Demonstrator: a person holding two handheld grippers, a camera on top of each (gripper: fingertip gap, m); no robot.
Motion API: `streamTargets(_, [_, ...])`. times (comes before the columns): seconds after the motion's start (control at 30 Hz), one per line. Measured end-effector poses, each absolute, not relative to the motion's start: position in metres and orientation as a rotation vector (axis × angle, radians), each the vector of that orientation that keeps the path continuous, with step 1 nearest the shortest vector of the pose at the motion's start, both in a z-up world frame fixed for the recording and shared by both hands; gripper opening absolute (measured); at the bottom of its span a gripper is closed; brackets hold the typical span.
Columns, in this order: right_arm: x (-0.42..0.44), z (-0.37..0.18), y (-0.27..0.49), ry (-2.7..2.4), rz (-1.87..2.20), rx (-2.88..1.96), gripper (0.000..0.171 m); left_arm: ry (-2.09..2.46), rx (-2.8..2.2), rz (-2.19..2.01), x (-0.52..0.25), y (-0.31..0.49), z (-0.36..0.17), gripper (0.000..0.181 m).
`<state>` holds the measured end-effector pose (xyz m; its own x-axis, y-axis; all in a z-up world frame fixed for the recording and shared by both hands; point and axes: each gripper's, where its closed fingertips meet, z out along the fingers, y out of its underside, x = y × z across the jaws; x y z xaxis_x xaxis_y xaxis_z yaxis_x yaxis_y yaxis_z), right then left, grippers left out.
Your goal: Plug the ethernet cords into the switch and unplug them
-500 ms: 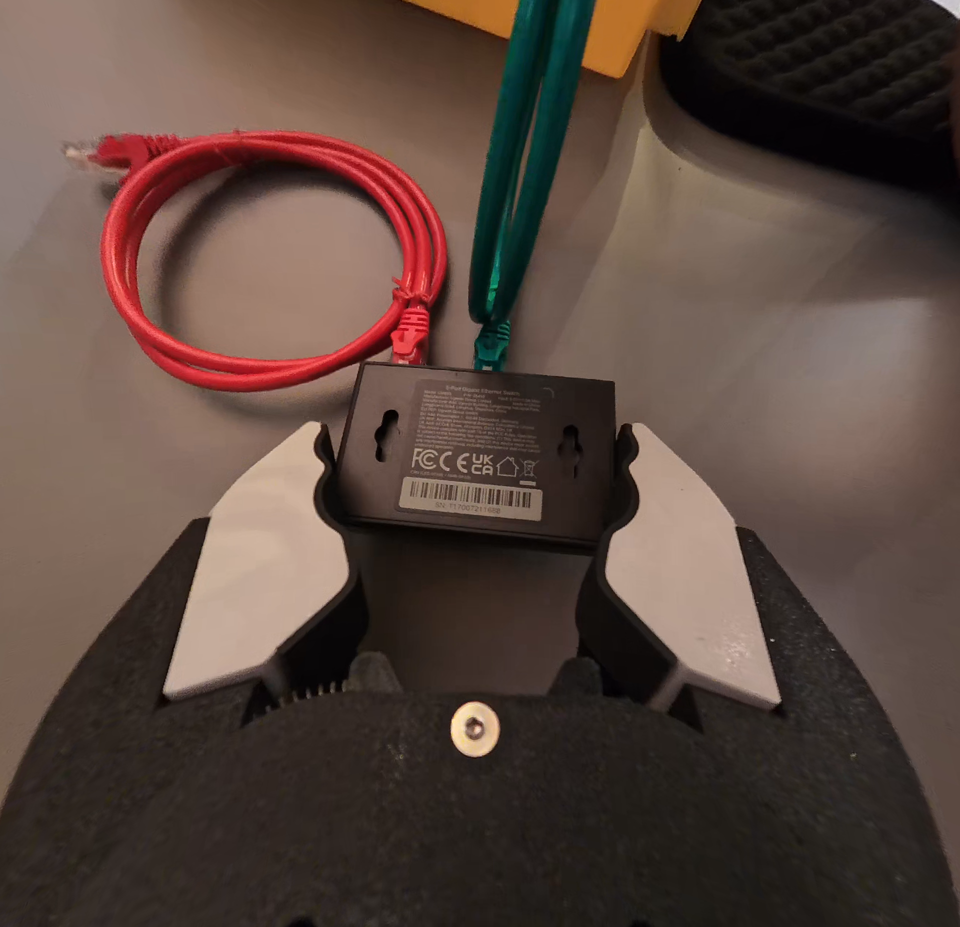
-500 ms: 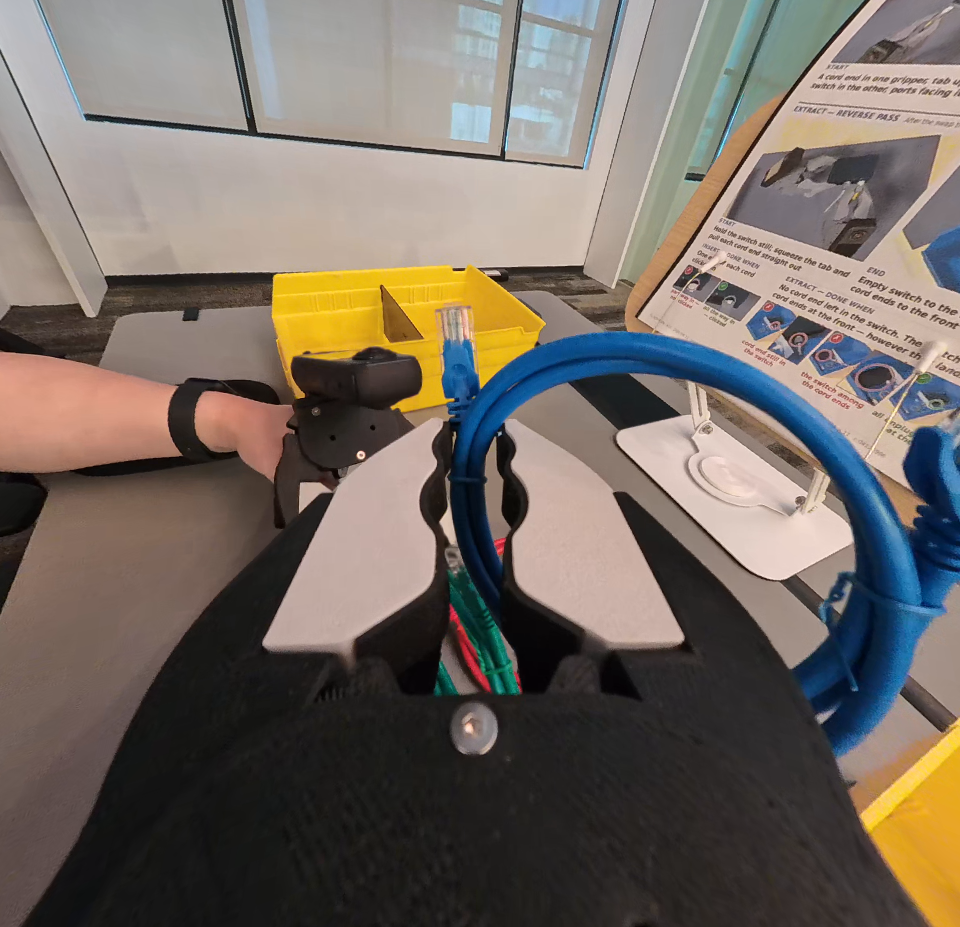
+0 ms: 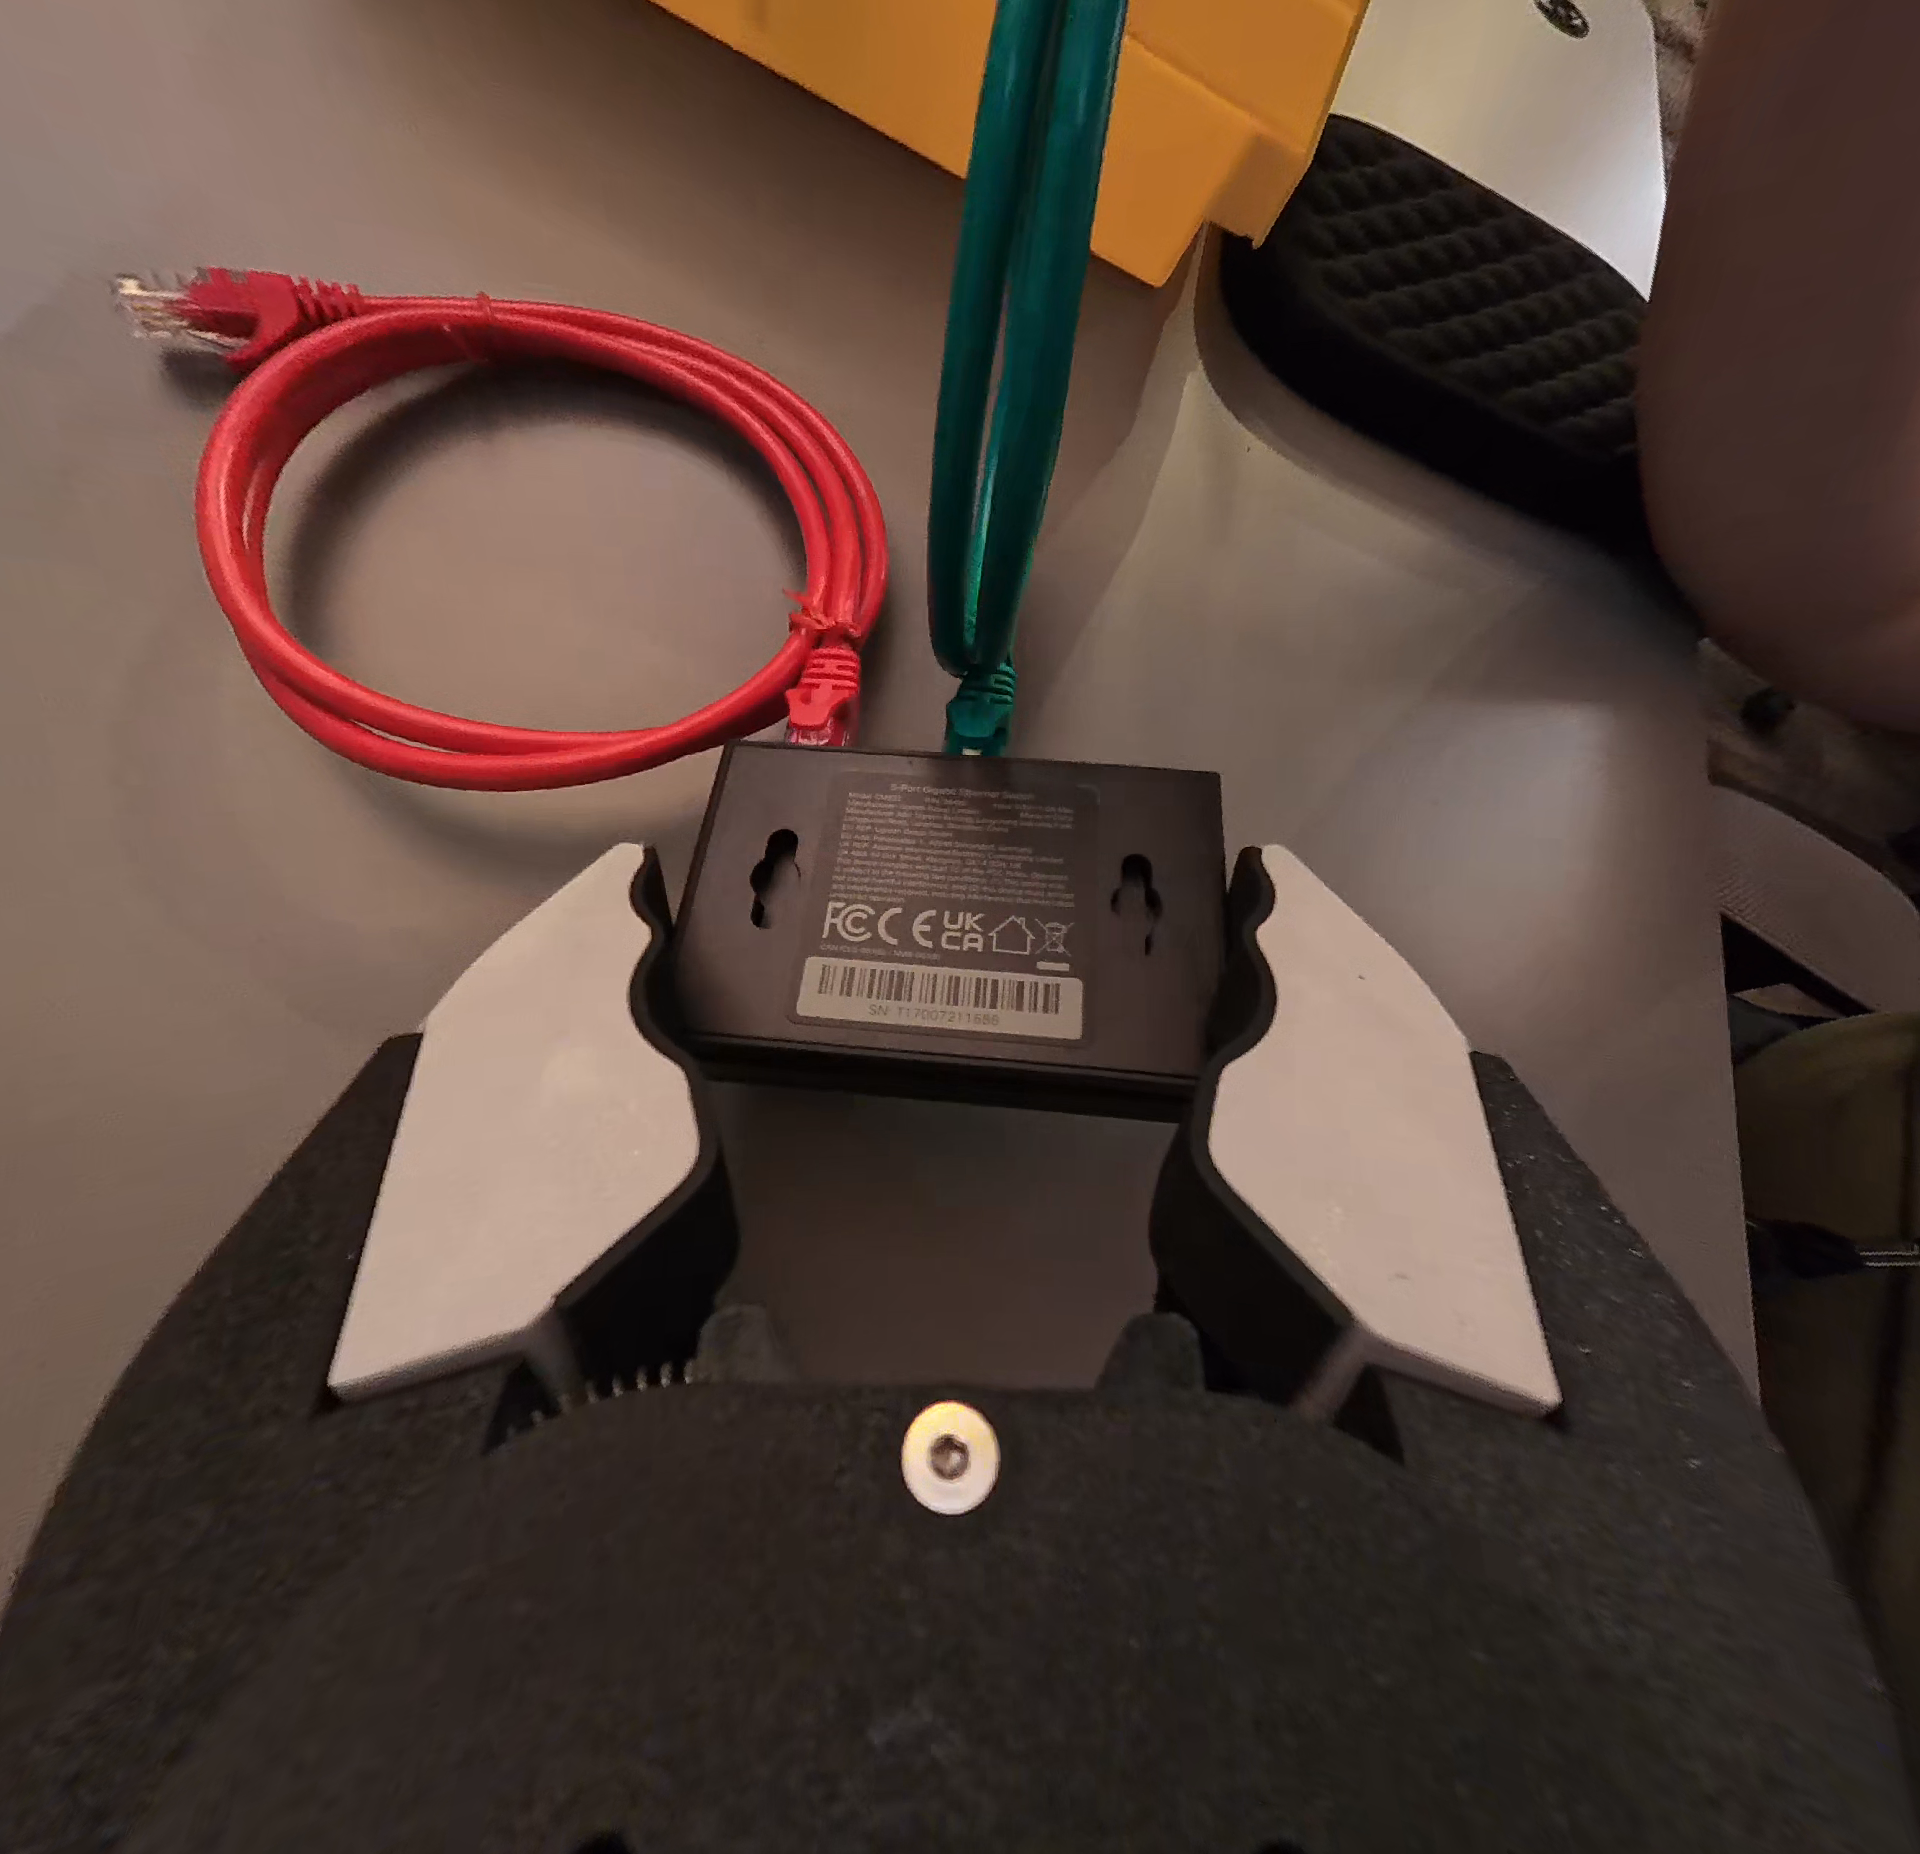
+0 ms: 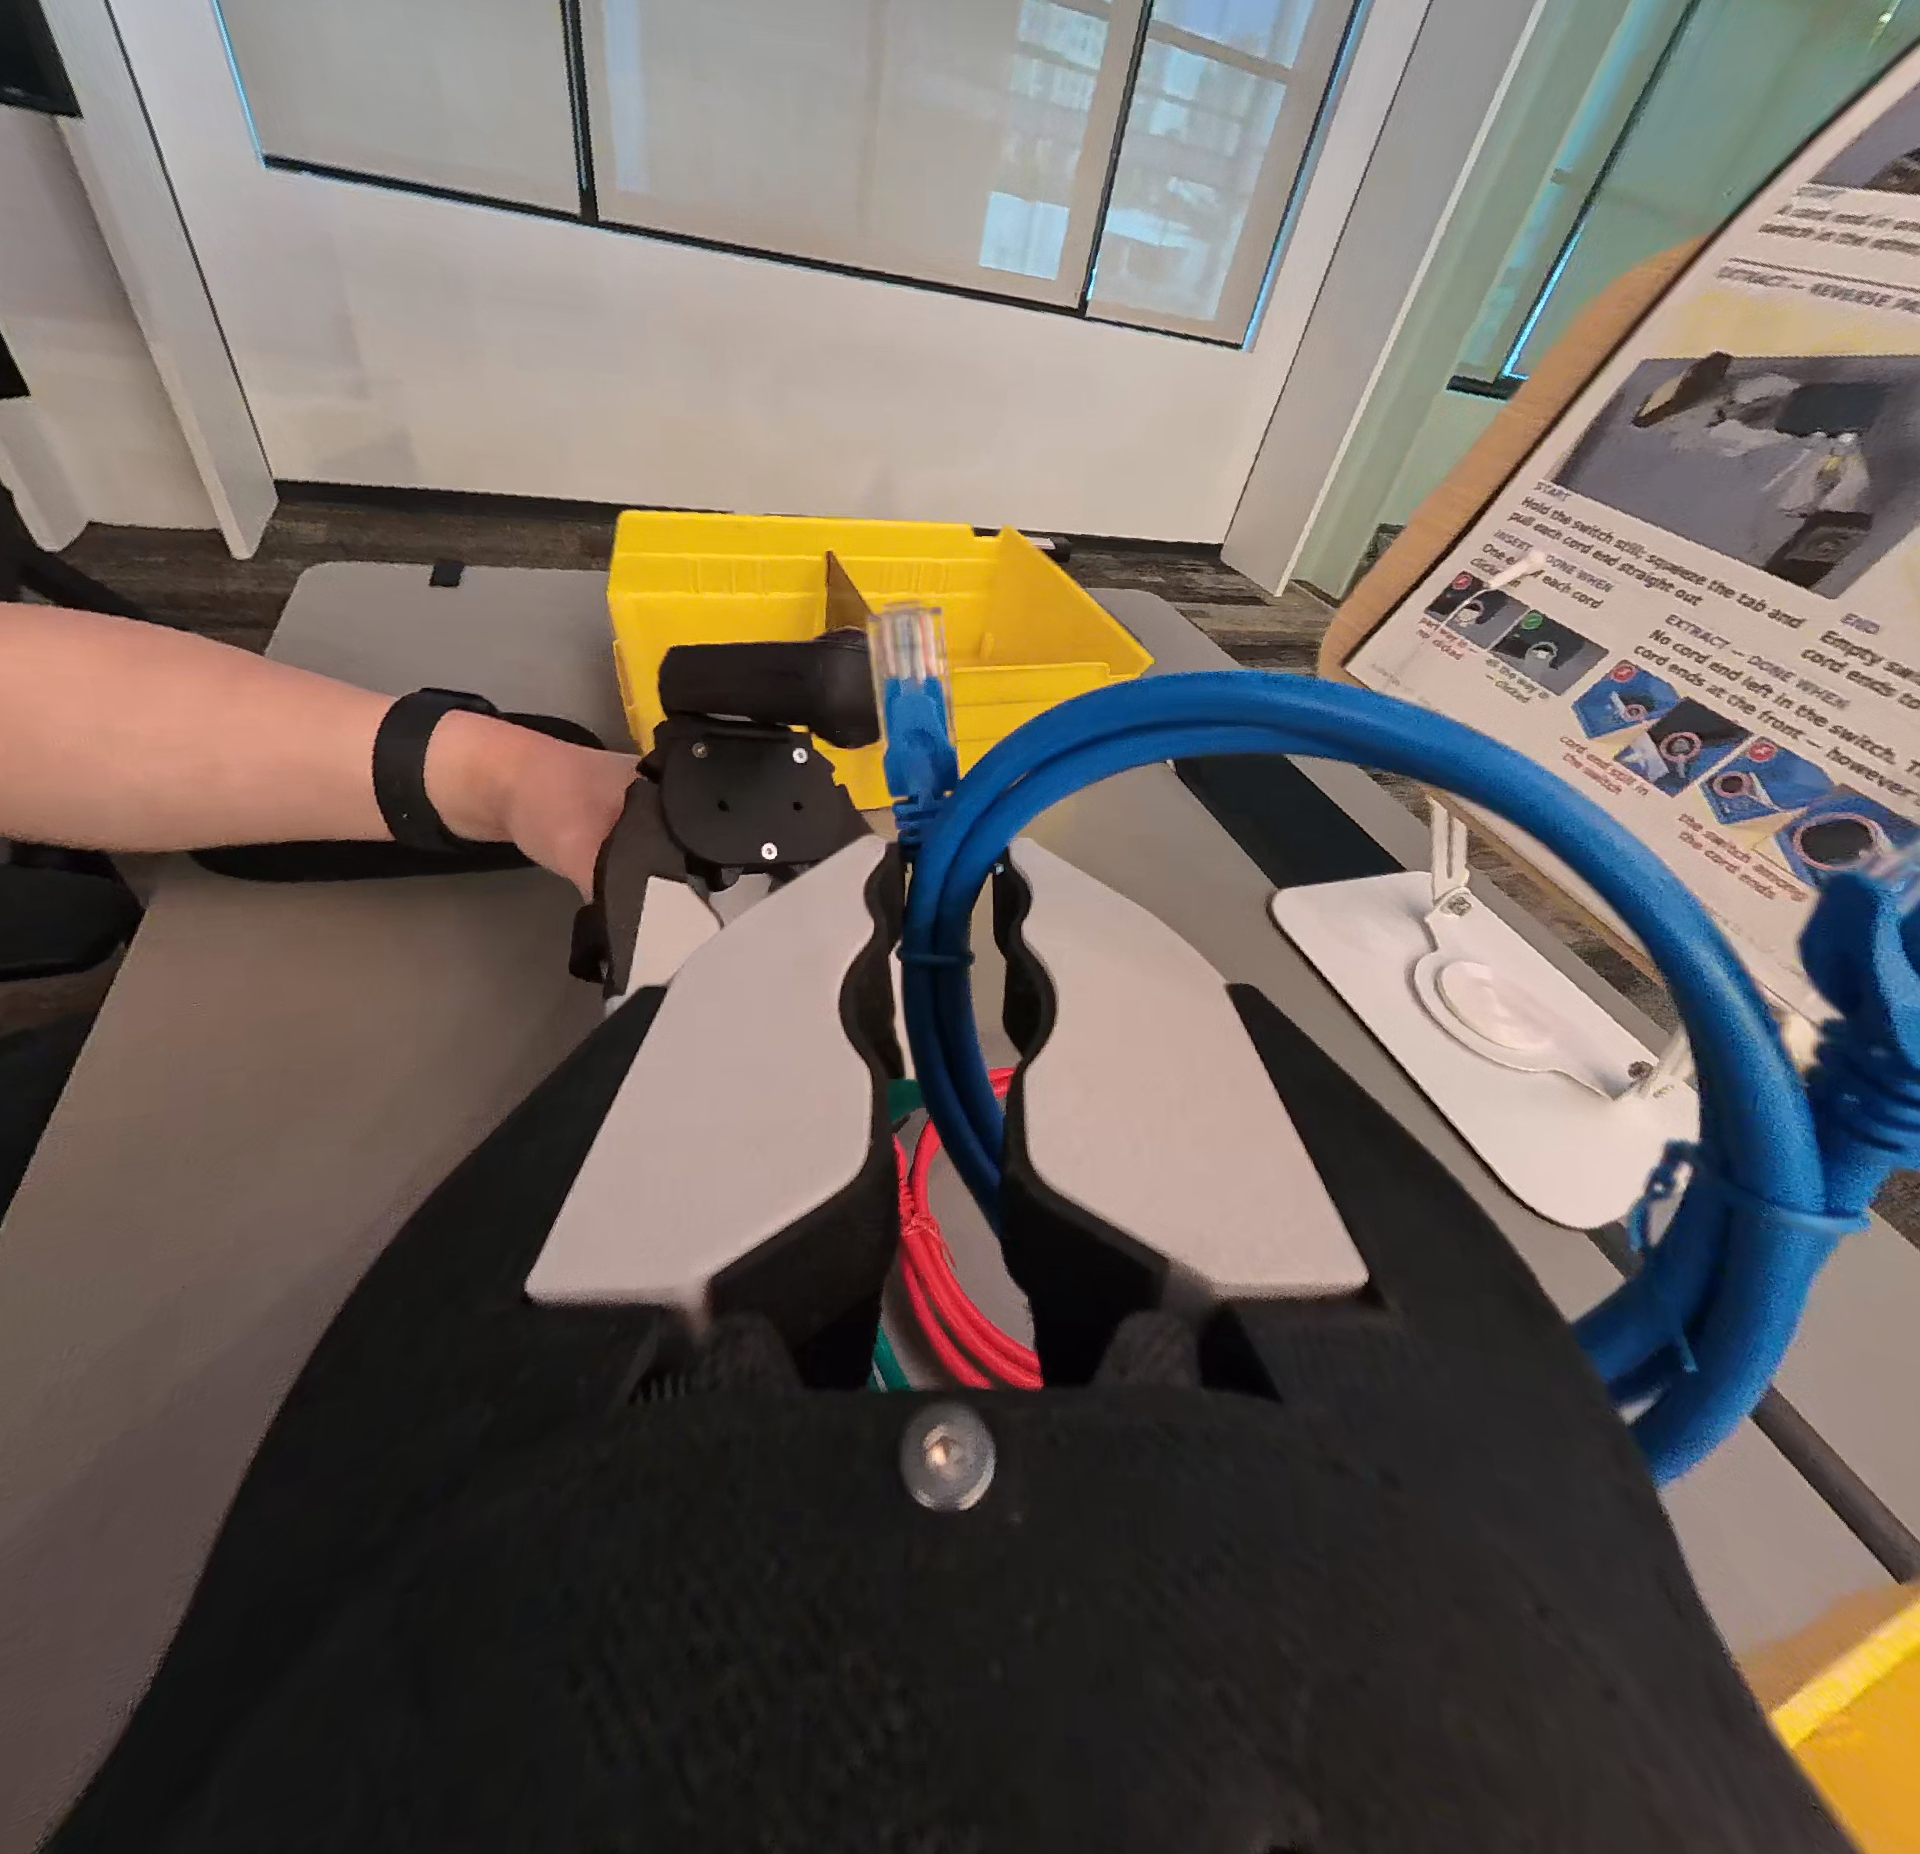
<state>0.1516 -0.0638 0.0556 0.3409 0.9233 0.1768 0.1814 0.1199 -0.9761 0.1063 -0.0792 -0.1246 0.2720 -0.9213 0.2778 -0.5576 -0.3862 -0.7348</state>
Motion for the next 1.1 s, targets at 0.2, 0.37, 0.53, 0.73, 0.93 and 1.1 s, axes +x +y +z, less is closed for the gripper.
streamTargets(0.2, [0.140,0.044,-0.078,-1.241,0.753,-1.348,0.016,1.274,-2.069,-1.045,0.105,-0.079,-0.121,0.101])
streamTargets(0.37, [0.136,0.041,-0.084,-1.289,0.732,-1.343,0.015,1.246,-2.055,-1.087,0.105,-0.079,-0.112,0.101])
streamTargets(0.53, [0.138,0.050,-0.086,-1.261,0.760,-1.314,0.016,1.207,-2.018,-1.157,0.108,-0.082,-0.100,0.101])
streamTargets(0.73, [0.147,0.062,-0.085,-1.189,0.841,-1.299,0.016,1.143,-1.965,-1.306,0.112,-0.087,-0.084,0.100])
streamTargets(0.93, [0.150,0.063,-0.084,-1.165,0.881,-1.333,0.016,1.067,-1.897,-1.440,0.112,-0.086,-0.068,0.100])
streamTargets(1.1, [0.149,0.067,-0.089,-1.165,0.919,-1.312,0.016,1.018,-1.848,-1.514,0.109,-0.083,-0.056,0.100])
